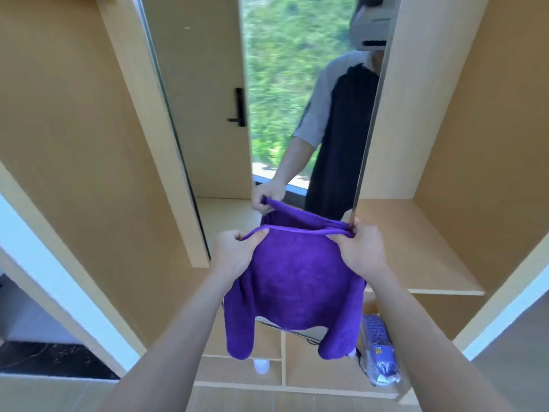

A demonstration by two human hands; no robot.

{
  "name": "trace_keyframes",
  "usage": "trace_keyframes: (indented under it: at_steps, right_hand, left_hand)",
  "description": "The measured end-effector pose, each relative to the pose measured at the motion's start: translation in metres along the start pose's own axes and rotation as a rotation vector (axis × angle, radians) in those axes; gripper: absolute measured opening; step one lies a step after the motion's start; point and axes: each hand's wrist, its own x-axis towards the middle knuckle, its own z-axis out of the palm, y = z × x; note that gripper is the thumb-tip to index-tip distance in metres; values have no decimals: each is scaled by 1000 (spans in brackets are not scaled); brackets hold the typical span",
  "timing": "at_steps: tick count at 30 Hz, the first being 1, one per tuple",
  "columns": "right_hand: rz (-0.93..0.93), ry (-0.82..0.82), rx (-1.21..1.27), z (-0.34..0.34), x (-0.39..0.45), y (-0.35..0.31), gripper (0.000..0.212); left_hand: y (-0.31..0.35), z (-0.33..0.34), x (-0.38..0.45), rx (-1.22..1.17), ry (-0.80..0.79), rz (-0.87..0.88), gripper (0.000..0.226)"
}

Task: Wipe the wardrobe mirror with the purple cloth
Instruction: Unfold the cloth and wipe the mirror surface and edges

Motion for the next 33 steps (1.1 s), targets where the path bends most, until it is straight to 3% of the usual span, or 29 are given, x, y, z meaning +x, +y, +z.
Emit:
trace_keyframes:
  at_steps: [7, 20, 22, 26, 29, 33]
  right_hand:
    - [18, -52, 3, 7, 36, 16, 21]
    - [80, 2, 11, 17, 58, 21, 14]
    - [101, 57, 2, 19, 51, 20, 16]
    - [306, 394, 74, 33, 18, 16, 57]
    - [446, 499, 135, 44, -9, 16, 52]
    - [478, 601, 59, 42, -28, 8, 55]
  left_hand:
    - [-2, 18, 14, 65, 73, -41, 71]
    - [-1, 24, 57, 136, 23, -21, 65]
    - [-2, 22, 59, 146, 8, 16, 60]
    - [-7, 17, 60, 171, -66, 74, 63]
    - [-14, 3, 60, 184, -227, 190, 71]
    - [-9, -21, 62, 182, -418, 365, 65]
